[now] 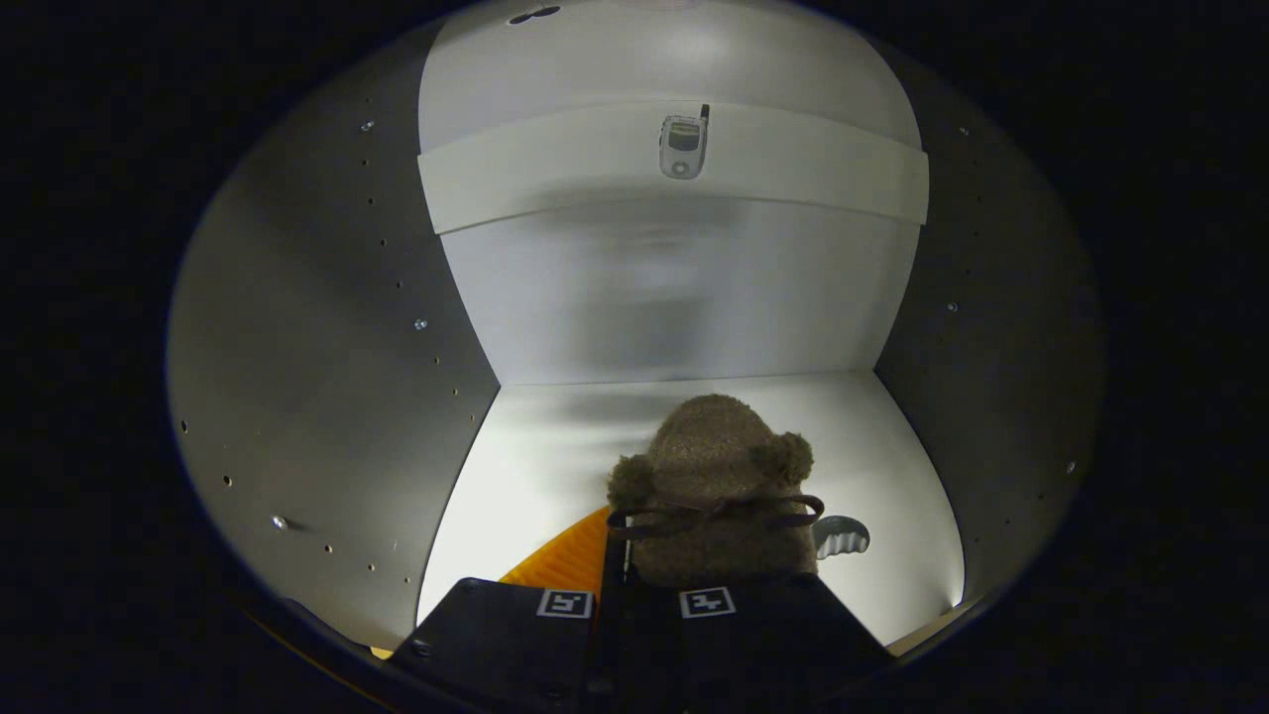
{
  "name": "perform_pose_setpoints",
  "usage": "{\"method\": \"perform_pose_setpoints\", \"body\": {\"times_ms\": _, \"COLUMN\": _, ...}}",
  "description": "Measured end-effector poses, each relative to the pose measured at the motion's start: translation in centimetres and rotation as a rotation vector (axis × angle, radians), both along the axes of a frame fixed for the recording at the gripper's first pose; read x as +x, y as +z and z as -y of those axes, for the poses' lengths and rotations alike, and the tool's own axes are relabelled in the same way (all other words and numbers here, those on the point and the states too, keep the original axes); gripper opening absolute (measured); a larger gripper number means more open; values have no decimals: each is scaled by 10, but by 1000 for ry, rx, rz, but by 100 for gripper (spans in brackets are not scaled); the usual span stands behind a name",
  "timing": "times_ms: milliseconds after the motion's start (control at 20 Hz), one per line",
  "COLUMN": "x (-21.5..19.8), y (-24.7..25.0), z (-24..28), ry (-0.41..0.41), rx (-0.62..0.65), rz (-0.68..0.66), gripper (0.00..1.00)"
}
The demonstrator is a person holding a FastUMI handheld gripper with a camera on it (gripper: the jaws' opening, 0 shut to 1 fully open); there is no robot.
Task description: Open the shoe cabinet door, grab the shoes and put them into the shoe cabinet, then close the shoe cabinet door.
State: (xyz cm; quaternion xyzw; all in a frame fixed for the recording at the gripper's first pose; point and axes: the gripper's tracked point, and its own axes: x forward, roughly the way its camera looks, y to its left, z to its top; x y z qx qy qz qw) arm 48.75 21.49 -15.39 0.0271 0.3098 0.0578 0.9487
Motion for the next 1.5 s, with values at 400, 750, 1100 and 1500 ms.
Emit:
{"method": "perform_pose_setpoints", "body": {"times_ms": 400, "x": -25, "y": 8, "z": -10, "ry": 36, "rx": 13, "rz": -20, "gripper": 93}}
{"method": "perform_pose_setpoints", "body": {"times_ms": 750, "x": -60, "y": 32, "z": 7, "ry": 38, "rx": -17, "rz": 46, "gripper": 97}}
{"method": "perform_pose_setpoints", "body": {"times_ms": 1100, "x": -120, "y": 86, "z": 19, "ry": 51, "rx": 22, "rz": 226, "gripper": 99}}
{"method": "perform_pose_setpoints", "body": {"times_ms": 1500, "x": -230, "y": 154, "z": 32, "ry": 37, "rx": 78, "rz": 468, "gripper": 98}}
